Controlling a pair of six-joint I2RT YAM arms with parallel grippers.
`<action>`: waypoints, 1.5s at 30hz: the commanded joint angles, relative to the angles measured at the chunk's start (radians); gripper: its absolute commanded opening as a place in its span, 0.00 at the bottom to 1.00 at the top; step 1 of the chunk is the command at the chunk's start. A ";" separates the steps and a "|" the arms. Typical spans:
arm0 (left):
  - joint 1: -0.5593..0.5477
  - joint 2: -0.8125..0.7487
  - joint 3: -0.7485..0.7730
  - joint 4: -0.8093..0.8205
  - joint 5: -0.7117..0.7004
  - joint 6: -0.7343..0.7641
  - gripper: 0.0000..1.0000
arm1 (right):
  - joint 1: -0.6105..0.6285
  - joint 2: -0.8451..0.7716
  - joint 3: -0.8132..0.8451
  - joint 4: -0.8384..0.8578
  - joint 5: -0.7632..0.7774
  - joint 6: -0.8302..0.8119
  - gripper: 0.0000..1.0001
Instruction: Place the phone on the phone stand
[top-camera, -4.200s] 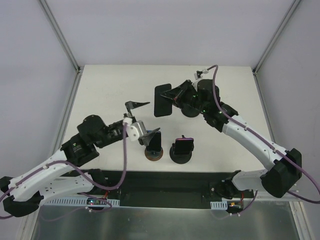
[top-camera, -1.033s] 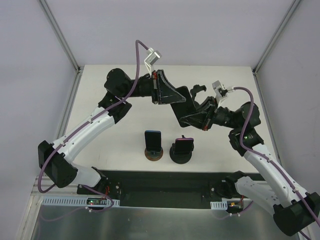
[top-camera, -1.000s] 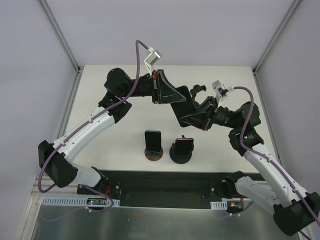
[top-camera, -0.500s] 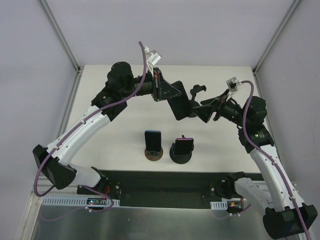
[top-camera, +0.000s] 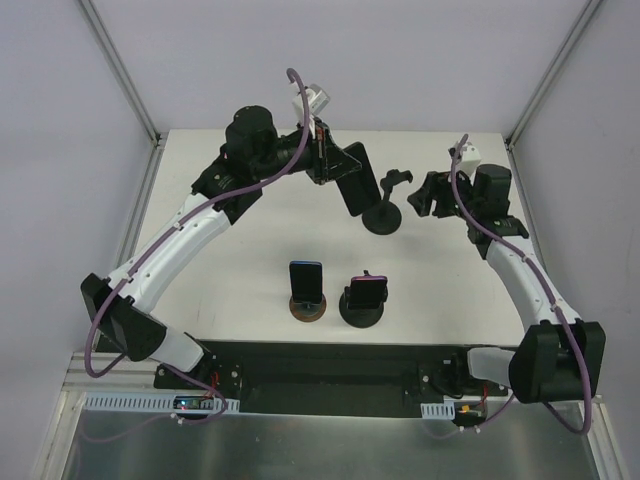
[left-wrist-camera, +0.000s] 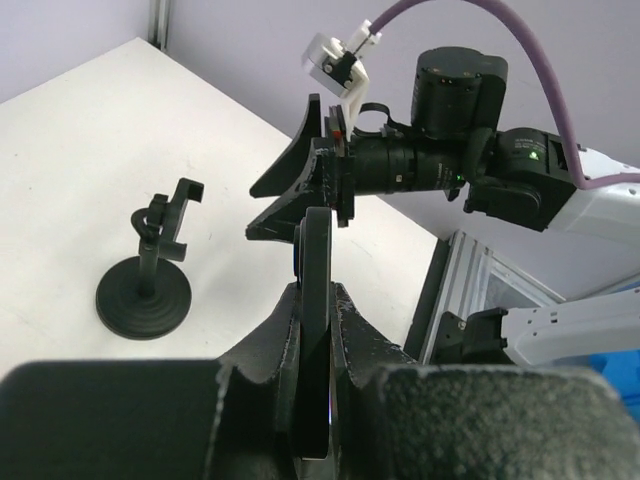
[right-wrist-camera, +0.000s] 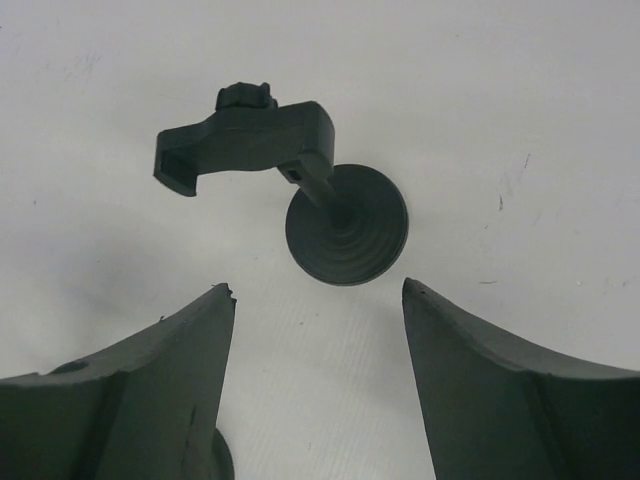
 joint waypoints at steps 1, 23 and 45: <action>0.010 0.026 0.053 0.108 0.110 0.062 0.00 | -0.047 0.030 -0.008 0.248 -0.135 -0.090 0.68; 0.008 0.213 0.101 0.275 0.388 0.234 0.00 | -0.081 0.227 -0.031 0.503 -0.253 -0.177 0.49; 0.008 0.166 0.052 0.228 0.200 0.384 0.00 | -0.030 0.234 -0.051 0.575 -0.097 -0.188 0.45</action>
